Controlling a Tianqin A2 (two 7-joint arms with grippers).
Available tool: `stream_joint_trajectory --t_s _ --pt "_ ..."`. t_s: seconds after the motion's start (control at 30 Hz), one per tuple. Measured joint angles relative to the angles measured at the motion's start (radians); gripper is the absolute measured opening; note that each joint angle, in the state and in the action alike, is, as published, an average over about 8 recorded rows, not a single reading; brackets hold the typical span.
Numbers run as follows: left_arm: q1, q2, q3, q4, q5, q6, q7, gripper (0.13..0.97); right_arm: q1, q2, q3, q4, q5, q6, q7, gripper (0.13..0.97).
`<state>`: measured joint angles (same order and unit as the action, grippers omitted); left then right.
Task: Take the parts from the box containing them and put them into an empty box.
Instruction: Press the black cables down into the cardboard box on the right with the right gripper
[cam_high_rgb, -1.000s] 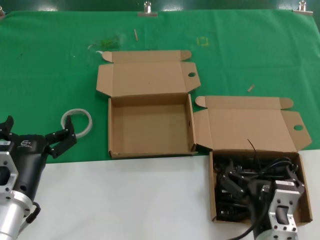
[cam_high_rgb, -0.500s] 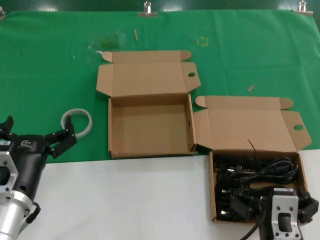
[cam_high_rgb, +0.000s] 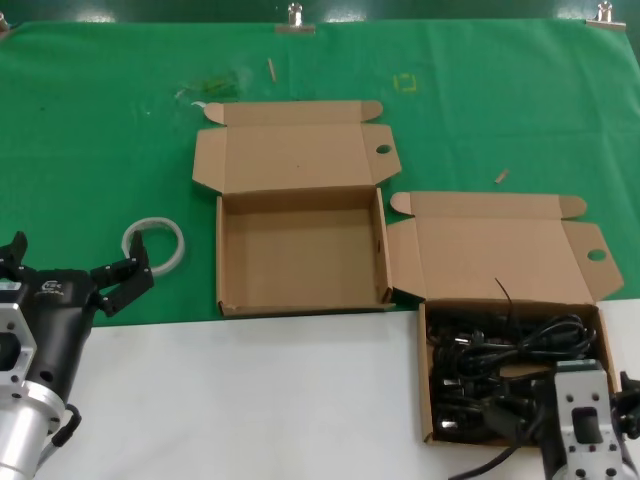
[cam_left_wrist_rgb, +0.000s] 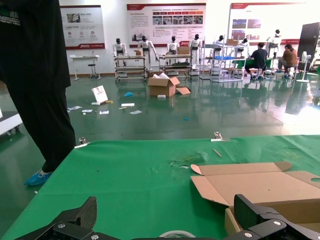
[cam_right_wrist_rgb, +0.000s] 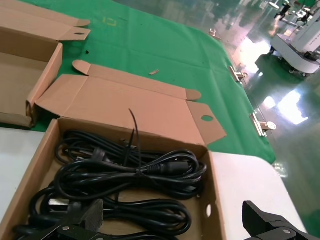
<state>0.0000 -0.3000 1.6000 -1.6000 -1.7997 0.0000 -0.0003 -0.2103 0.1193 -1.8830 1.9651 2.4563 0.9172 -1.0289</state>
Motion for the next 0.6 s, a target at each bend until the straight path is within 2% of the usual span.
stream_joint_trajectory --t_s 0.33,0.6 --pt "0.000 0.000 0.000 0.000 0.000 0.000 0.000 0.965 0.042 0.000 0.041 0.032 0.112 0.061 -0.202 0.966" --pt "0.000 0.000 0.000 0.000 0.000 0.000 0.000 0.965 0.090 0.000 0.082 0.003 0.214 0.071 -0.385 0.966"
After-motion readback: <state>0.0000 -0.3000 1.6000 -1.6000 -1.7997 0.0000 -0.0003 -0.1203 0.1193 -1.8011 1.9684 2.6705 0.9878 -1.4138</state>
